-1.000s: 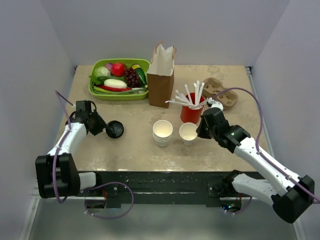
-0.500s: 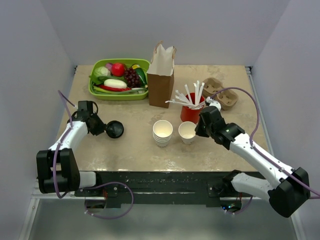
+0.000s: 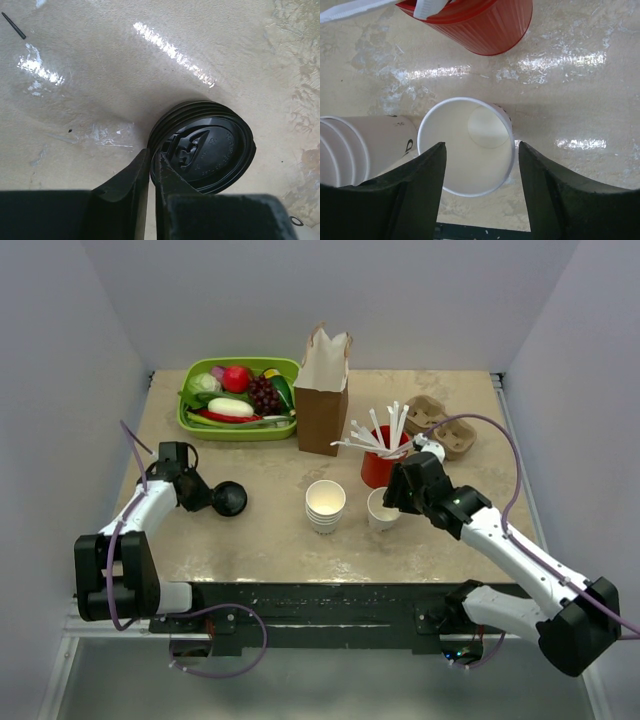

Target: Pack the takeout coffee

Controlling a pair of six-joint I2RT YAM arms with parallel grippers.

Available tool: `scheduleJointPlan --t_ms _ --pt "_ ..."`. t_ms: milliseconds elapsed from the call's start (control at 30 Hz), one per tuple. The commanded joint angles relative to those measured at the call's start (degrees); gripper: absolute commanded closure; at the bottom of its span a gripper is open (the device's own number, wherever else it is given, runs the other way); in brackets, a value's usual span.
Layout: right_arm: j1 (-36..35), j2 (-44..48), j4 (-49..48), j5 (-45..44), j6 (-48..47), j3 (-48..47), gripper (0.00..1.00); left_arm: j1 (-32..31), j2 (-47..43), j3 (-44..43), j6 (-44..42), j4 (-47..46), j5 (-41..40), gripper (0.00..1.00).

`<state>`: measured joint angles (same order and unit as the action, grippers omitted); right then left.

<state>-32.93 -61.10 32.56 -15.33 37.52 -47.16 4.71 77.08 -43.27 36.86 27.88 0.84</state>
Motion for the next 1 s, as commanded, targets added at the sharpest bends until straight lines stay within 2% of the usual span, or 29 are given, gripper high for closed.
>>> scheduleJointPlan --t_ms 0,33,200,433,700,800,967 --pt "0.2 2.7 0.6 -1.9 0.3 -3.5 0.36 -0.4 0.1 -1.1 -0.5 -1.5 0.4 0.88" --pt "0.2 3.6 0.6 -1.8 0.2 -3.6 0.36 -0.5 -0.1 -1.2 -0.6 -1.3 0.5 0.93" --pt "0.2 5.7 1.3 -1.4 -0.3 -3.8 0.3 -0.9 -0.6 -1.4 -0.5 -0.8 -0.2 1.0" --pt "0.2 7.0 2.2 -1.3 -2.2 -4.3 0.28 -1.8 -2.3 -1.8 -0.9 0.3 -0.3 1.0" --pt "0.1 10.2 -1.1 1.7 -11.8 -5.3 0.26 -2.0 -6.9 -3.4 -2.0 2.7 1.2 1.0" --pt "0.1 11.6 -3.2 8.5 -18.2 -6.0 0.26 -2.1 -7.6 -4.1 -2.4 4.5 1.2 1.0" --pt "-0.3 13.0 -8.1 18.4 -22.8 -6.6 0.27 -2.0 -7.7 -3.6 -2.8 5.2 1.4 1.0"
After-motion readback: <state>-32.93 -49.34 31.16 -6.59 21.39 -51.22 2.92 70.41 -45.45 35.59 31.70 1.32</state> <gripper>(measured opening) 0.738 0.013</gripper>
